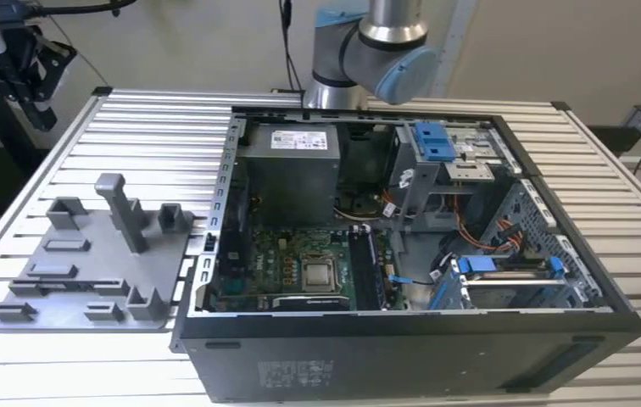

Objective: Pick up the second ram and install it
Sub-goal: 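Reach for the second ram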

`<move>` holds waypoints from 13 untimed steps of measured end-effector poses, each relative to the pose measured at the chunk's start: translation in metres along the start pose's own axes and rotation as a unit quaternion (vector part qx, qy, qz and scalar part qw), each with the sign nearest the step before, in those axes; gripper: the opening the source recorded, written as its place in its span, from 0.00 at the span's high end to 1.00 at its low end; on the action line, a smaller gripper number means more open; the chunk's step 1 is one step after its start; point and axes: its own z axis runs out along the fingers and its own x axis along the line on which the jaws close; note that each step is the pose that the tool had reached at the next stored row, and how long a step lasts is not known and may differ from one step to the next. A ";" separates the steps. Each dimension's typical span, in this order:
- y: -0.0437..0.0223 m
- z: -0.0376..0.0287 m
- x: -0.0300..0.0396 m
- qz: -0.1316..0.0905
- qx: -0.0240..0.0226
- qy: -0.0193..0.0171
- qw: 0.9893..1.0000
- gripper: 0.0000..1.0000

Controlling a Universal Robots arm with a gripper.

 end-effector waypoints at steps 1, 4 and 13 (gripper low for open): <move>-0.0021 -0.0001 -0.0002 0.000 0.000 0.000 1.000 0.89; -0.0086 -0.0004 -0.0006 0.000 0.000 0.000 1.000 0.89; -0.0308 -0.0013 -0.0021 0.000 0.000 0.000 1.000 0.89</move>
